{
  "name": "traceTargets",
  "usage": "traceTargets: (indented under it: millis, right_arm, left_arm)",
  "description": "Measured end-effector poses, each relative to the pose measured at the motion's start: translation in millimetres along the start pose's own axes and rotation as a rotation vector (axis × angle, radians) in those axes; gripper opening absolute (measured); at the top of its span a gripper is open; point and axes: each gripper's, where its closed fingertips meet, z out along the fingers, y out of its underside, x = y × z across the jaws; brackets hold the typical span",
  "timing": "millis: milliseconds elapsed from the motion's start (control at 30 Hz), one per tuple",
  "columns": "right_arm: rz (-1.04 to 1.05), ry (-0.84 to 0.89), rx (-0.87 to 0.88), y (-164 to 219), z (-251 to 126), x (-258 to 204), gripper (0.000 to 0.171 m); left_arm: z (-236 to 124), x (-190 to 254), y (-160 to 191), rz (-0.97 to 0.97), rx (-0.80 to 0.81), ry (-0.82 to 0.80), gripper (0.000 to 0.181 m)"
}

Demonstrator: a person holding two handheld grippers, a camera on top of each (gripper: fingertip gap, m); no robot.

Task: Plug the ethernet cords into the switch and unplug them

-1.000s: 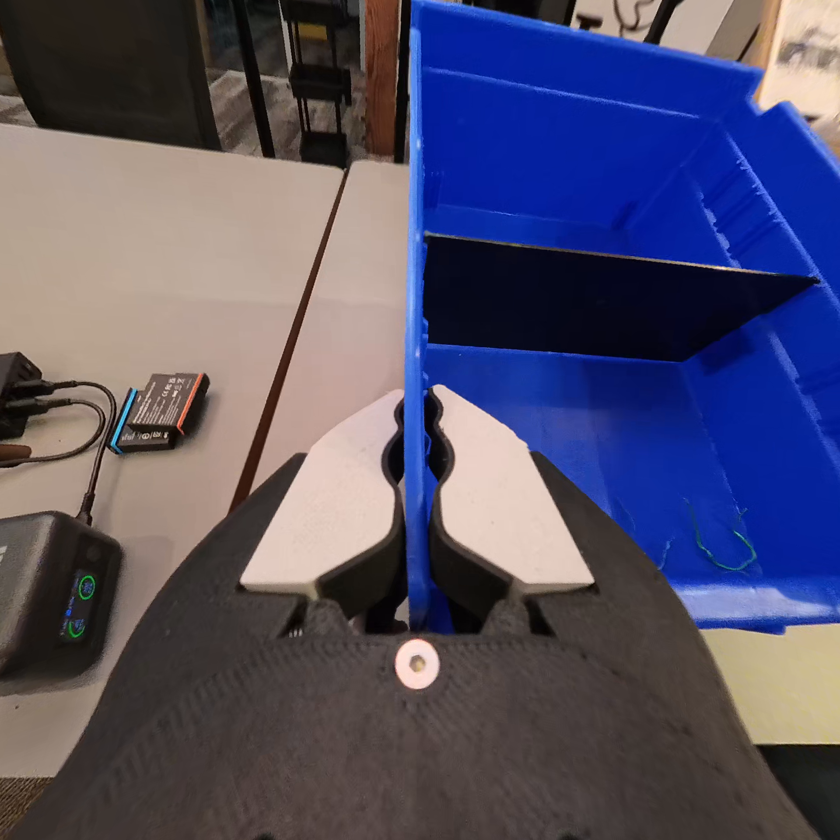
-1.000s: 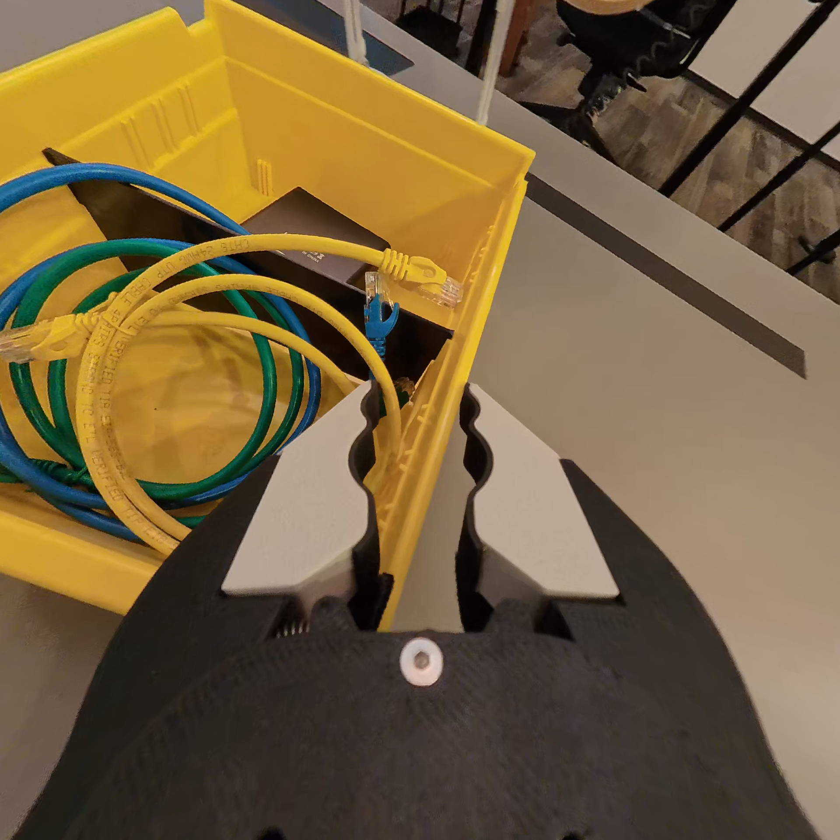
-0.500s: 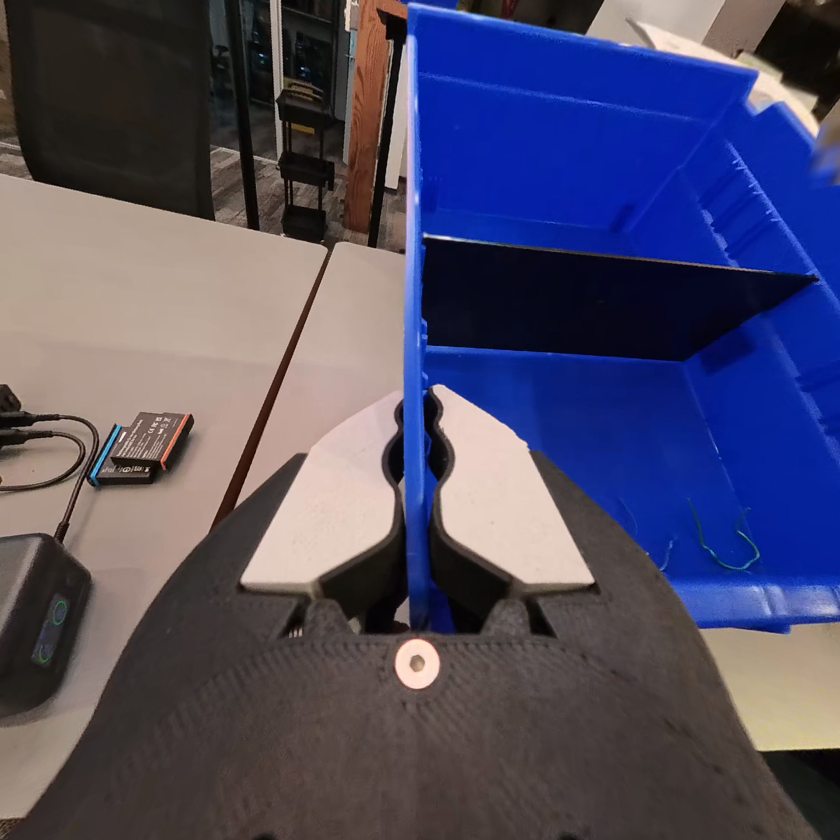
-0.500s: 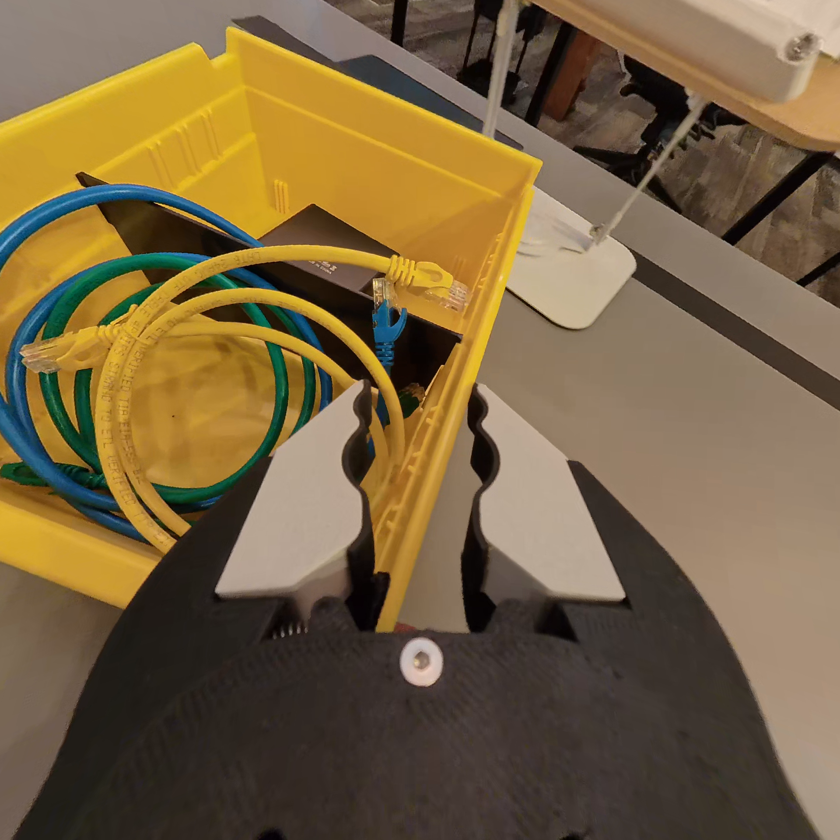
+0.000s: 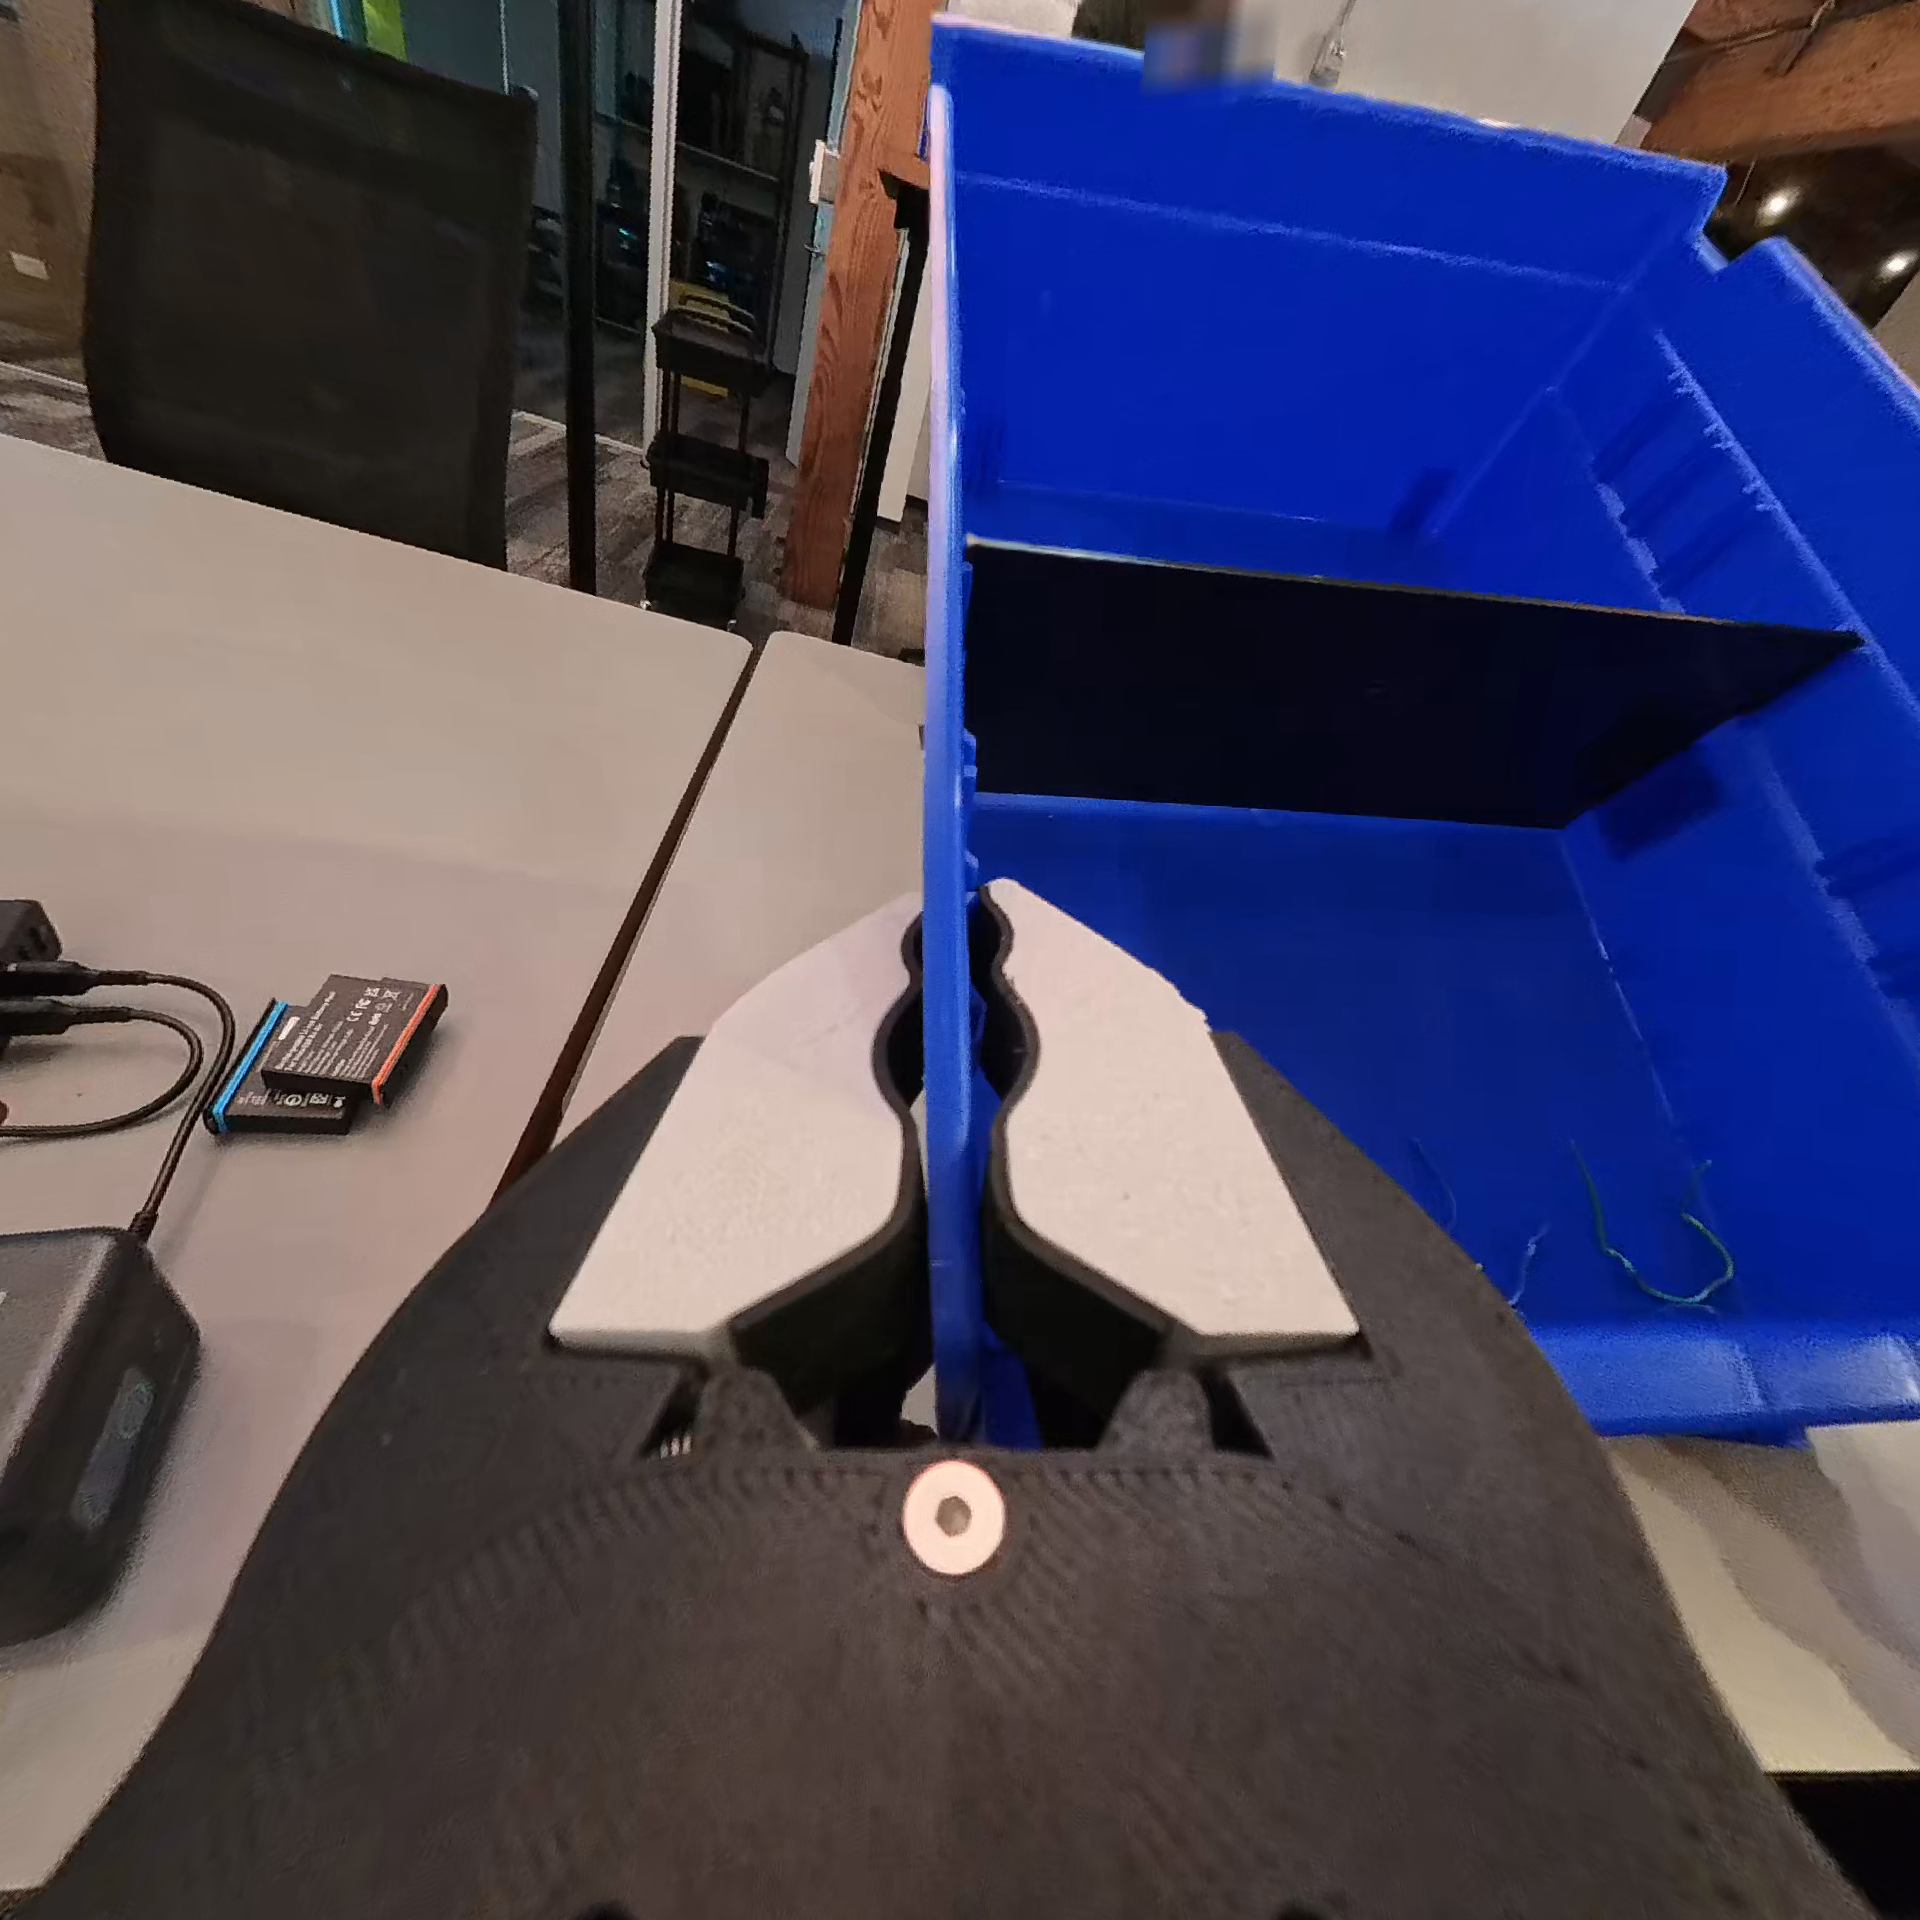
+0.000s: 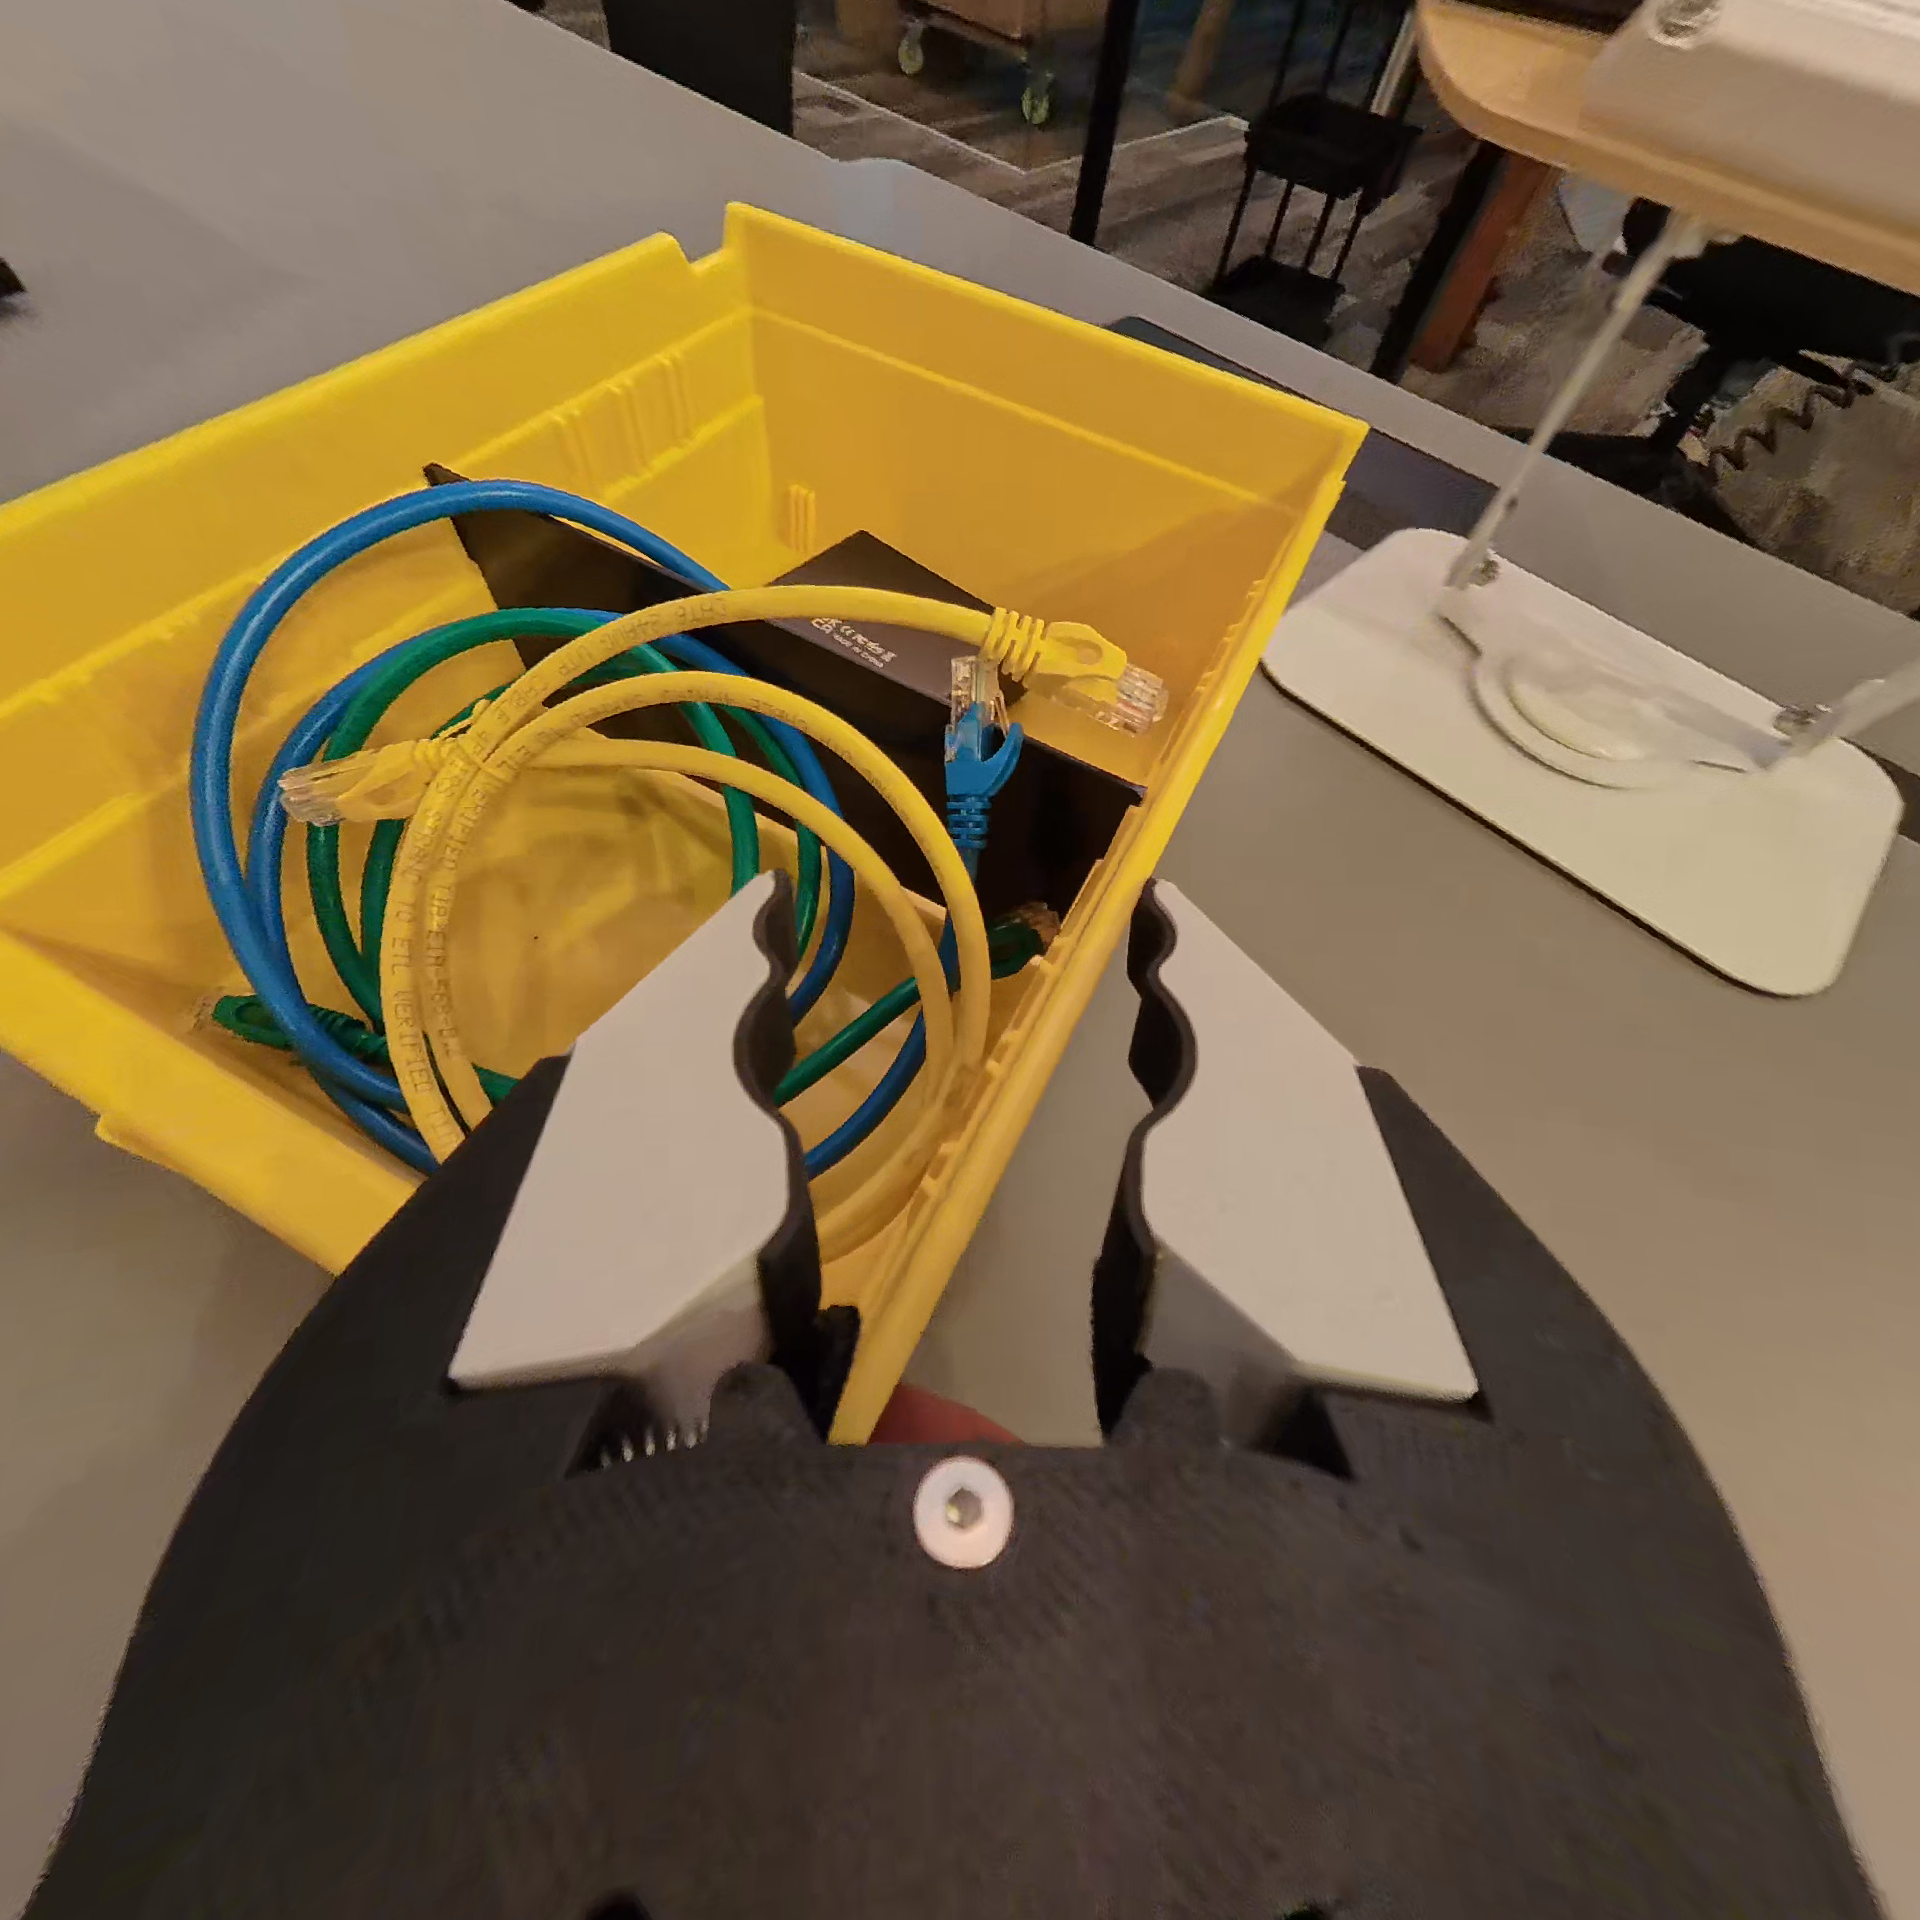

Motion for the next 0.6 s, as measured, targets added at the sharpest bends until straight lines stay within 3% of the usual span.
traceTargets:
  millis: [600]
  right_arm:
    - [0.025,-0.193,0.028,-36.5,50.0,-145.0,0.098]
  left_arm:
    - [-2.9,1.3,-4.1,0.022,0.032,0.022,0.004]
